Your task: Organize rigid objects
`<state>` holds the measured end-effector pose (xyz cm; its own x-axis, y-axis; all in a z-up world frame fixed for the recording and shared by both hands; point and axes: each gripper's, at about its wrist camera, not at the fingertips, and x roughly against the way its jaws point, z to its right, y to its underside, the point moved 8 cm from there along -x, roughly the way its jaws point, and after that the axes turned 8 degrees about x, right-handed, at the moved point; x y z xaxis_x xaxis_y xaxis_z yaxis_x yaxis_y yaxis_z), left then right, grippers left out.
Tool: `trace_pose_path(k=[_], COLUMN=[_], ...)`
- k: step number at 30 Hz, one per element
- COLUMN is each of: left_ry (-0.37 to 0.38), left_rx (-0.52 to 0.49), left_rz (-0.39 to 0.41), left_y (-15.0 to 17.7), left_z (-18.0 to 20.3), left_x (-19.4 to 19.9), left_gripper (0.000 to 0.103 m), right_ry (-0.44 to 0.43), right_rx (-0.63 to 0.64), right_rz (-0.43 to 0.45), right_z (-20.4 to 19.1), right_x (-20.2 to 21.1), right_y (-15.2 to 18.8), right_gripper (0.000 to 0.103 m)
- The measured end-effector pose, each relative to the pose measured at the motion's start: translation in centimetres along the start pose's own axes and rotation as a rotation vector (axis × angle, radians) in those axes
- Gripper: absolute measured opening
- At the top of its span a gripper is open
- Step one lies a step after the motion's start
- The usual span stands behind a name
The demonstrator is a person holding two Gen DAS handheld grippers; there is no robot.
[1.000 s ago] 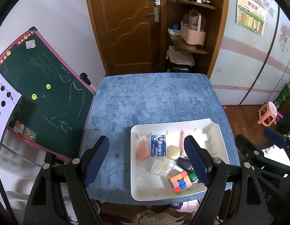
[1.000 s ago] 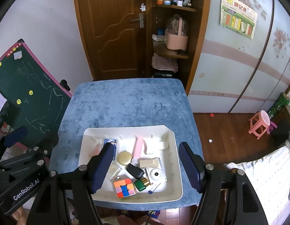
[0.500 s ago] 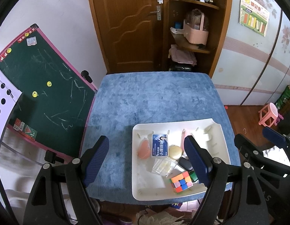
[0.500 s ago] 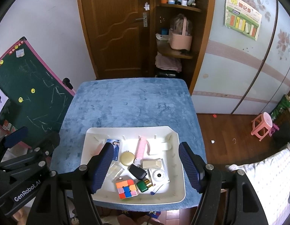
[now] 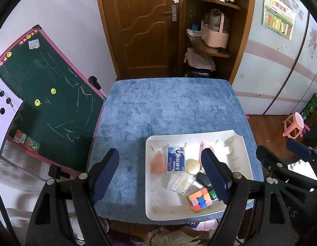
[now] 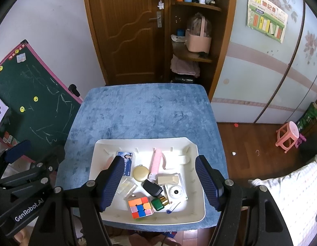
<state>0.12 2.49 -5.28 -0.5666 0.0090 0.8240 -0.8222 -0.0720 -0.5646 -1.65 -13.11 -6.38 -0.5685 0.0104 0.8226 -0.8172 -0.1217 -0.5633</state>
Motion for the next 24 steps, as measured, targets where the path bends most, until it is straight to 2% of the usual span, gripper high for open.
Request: trace_pose_path(k=[24], left_ry=[0.005], left_rx=[-0.003], left_rz=[-0.010], left_y=[-0.12], left_z=[0.39], left_x=[-0.41], left_gripper=[0.085], right_ry=[0.010], right_rx=[-0.019], right_rz=[-0.009], right_z=[-0.01], right_x=[-0.38], right_y=[-0.21], right_gripper=[0.072])
